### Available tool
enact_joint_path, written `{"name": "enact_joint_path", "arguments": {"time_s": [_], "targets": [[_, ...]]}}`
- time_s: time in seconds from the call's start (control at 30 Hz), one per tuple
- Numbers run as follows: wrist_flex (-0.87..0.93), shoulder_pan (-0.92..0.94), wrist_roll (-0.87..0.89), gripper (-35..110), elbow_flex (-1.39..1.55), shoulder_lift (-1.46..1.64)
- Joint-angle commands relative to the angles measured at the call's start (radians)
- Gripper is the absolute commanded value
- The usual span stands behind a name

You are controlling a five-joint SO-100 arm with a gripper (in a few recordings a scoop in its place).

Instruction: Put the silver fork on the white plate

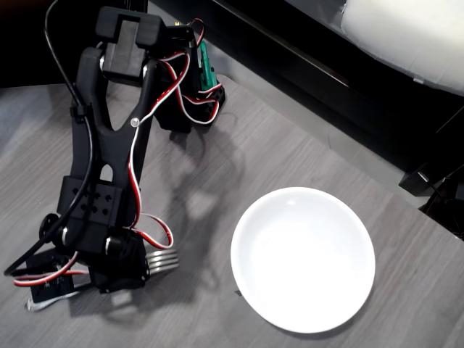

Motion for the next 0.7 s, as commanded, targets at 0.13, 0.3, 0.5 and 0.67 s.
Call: {"name": "enact_joint_path", "arguments": {"time_s": [0.13, 0.3, 0.5, 0.67], "targets": [[0.109, -0.094, 0.023, 0, -0.038, 0.275], [0.179, -0.249, 0.081, 0, -0.038, 0.423], [0.227, -0.517, 0.202, 0, -0.031, 0.486], [0.156, -0.664, 0.285, 0, -0.037, 0.379]]}}
